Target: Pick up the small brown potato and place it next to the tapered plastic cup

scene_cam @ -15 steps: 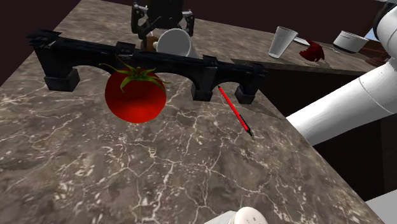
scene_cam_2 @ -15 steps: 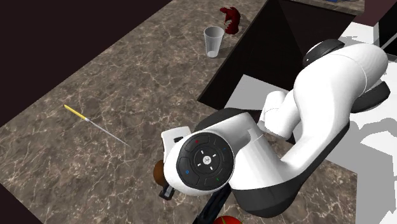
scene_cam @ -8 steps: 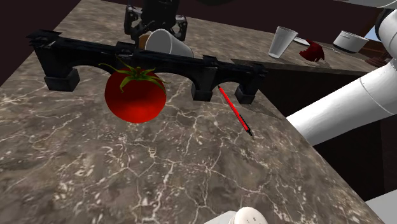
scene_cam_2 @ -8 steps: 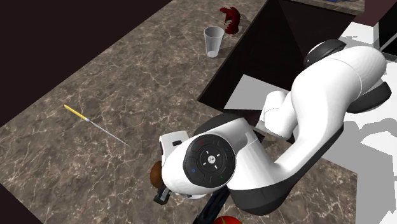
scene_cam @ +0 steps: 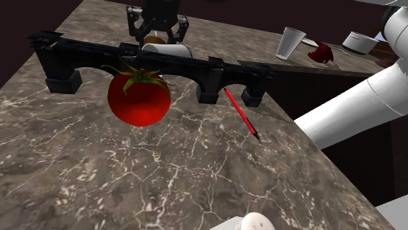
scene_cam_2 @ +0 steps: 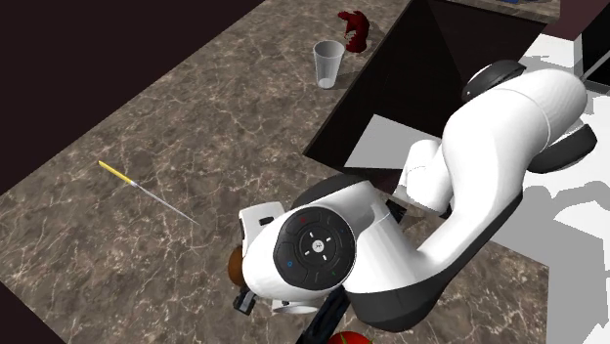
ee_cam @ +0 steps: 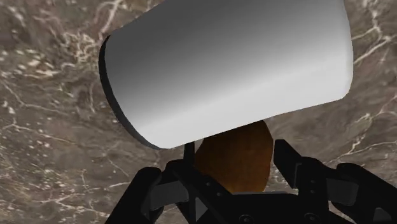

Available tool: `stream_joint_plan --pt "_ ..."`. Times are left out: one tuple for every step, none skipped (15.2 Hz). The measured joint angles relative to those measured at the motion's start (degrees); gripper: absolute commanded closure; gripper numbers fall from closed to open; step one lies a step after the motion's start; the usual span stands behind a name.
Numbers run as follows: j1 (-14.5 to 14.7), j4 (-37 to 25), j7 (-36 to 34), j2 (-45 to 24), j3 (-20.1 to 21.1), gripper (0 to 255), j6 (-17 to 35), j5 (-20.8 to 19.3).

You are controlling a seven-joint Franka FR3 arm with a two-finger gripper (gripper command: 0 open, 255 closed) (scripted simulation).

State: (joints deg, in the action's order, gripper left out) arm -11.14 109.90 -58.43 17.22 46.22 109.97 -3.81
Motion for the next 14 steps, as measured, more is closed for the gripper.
stream_joint_plan --pt "-0.1 -0.2 0.0 -0.2 0.0 255 0.0 -0.2" --pt "-0.4 -0.8 -0.2 -0.8 0.3 255 -0.4 -0.6" --pt "-0.5 -1.0 -0.3 -1.3 0.5 255 -0.2 -0.9" --pt "-0.7 -1.1 -0.4 -1.8 0.7 255 -0.6 -1.2" --pt "-0.8 -1.3 -0.5 -1.9 0.7 255 -1.8 -1.2" --pt "-0.9 -1.5 -0.6 -2.3 0.8 255 -1.9 -1.5" --pt "-0.5 -0.1 -0.3 -0.9 0.4 255 -0.9 -0.7" --pt "-0.2 -0.1 0.0 -0.1 0.0 255 -1.8 -0.1" --pt "-0.1 -0.3 0.0 0.4 -0.1 255 -3.8 0.3" --pt "-0.1 -0.5 0.2 0.6 -0.2 255 -5.4 0.4" --pt "-0.2 -1.3 0.4 0.3 -0.3 255 -6.8 0.3" --pt "-0.2 -1.8 0.6 0.4 -0.4 255 -7.8 0.3" --pt "-0.2 -2.4 0.8 0.5 -0.6 255 -8.6 0.4" --pt "-0.3 -3.4 0.8 0.1 -0.5 255 -9.5 0.2"
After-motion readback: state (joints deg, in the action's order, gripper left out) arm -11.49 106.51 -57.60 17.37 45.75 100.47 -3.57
